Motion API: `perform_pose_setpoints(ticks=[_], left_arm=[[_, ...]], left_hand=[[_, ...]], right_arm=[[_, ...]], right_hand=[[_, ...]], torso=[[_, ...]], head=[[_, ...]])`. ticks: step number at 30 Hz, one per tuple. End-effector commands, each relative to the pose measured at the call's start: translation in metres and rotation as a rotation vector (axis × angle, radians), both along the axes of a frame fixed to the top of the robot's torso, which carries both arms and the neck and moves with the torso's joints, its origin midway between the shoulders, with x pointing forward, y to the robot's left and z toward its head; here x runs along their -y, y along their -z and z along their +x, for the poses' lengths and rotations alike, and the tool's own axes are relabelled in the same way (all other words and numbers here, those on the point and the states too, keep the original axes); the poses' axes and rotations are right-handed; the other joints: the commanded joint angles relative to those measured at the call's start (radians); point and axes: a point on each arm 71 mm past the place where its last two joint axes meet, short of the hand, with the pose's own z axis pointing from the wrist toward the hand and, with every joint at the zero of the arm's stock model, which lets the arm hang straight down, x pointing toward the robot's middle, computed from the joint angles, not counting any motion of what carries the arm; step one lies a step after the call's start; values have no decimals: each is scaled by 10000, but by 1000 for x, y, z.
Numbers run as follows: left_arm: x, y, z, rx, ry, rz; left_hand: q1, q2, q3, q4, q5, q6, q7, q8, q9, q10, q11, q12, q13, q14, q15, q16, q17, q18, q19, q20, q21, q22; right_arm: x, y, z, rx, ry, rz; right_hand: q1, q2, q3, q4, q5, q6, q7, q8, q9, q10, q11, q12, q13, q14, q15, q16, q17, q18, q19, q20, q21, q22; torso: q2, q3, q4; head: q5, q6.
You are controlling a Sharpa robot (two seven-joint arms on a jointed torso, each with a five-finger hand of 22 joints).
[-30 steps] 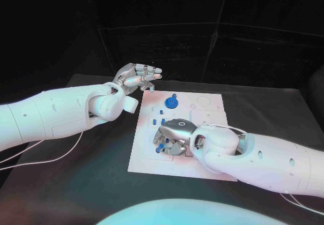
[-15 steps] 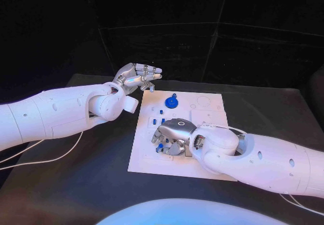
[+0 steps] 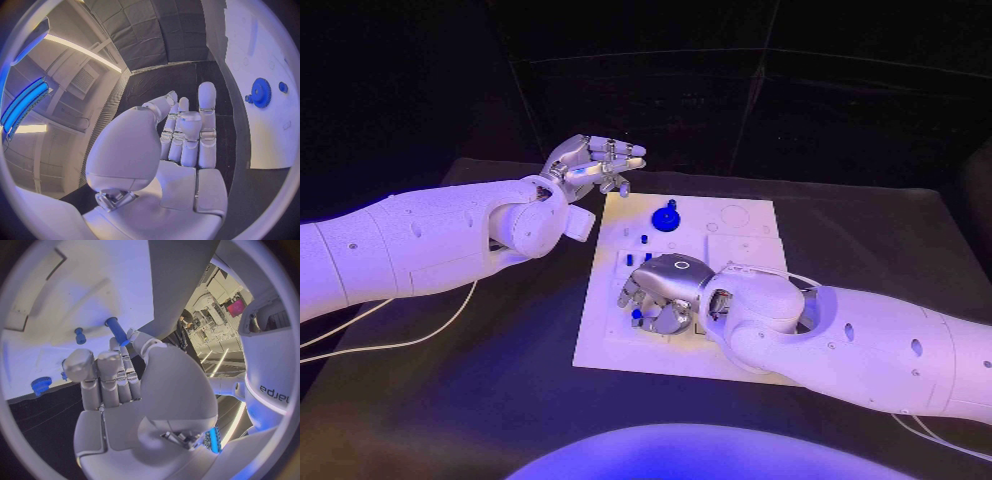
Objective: Assemble the parts on the task board
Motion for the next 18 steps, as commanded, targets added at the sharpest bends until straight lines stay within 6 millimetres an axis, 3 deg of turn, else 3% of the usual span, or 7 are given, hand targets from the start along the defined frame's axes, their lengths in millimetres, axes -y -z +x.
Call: perform_pose_setpoints(ticks=[1, 7, 18], left_arm=[[1, -1, 0, 5, 112, -81], [1, -1, 0, -11, 108, -73], [1, -1, 0, -33, 111, -66]], left_hand=[[-48, 60, -39, -25, 26, -17, 10, 47, -12, -68, 24, 52, 0, -58, 9, -51, -7, 134, -69, 15, -58, -9], [-48, 60, -39, -25, 26, -17, 10, 47, -12, -68, 24, 52, 0, -58, 9, -51, -7, 134, -69, 15, -58, -9], [-48, 60, -39, -25, 26, -17, 10, 47, -12, -68, 24, 52, 0, -58, 9, -51, -7, 134, -69, 15, -58, -9]], right_arm=[[0, -1, 0, 6, -8, 87], [1, 1, 2, -32, 56, -34], [1, 1, 1, -42, 13, -33]], right_hand=[[-23, 32, -3, -56, -62, 4, 10, 8, 6, -60, 48, -50, -38, -3, -42, 9, -48, 16, 7, -66, 28, -29], [-152, -62, -90, -41, -84, -62, 110, -13, -3, -735, 216, -377, -83, -102, 81, -233, -416, 83, -227, 16, -238, -420], [-177, -86, -290, -120, -125, -168, 154, -24, -9, -1196, 286, -431, -70, -270, 150, -631, -993, 186, -517, 96, -607, -926]], torso=[[-3, -7, -1], [-2, -3, 3], [0, 4, -9]], head=[[-2, 7], [-1, 2], [-4, -10]])
